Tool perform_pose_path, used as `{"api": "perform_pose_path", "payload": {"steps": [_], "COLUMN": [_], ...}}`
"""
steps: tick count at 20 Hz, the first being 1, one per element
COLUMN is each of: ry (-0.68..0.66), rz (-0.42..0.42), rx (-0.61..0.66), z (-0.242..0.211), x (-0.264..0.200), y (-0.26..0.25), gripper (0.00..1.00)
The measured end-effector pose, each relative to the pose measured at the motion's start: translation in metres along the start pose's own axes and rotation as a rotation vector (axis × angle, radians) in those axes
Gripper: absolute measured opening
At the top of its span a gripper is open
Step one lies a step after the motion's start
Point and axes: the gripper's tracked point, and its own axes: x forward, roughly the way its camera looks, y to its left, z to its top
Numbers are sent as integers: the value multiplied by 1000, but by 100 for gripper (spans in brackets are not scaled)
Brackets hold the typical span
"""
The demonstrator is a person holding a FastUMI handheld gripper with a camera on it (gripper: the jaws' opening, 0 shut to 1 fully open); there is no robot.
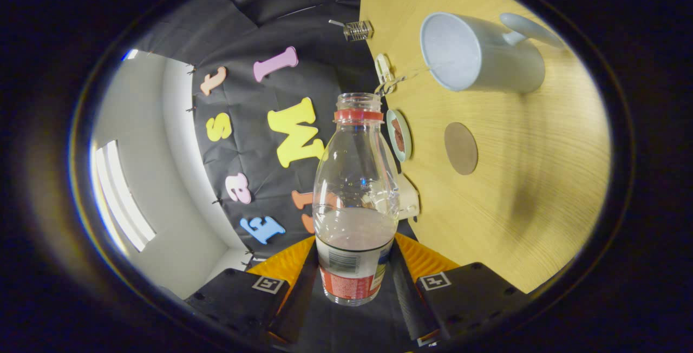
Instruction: Take the bottle from table, then pour the juice into the cup, finally place the bottle on the coaster
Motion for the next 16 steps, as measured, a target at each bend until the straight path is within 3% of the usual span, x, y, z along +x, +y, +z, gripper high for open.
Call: {"api": "perform_pose_path", "payload": {"steps": [16], "ry": [1], "rz": [23], "rx": [52], "z": [-2], "x": [1], "y": [15], "gripper": [75]}}
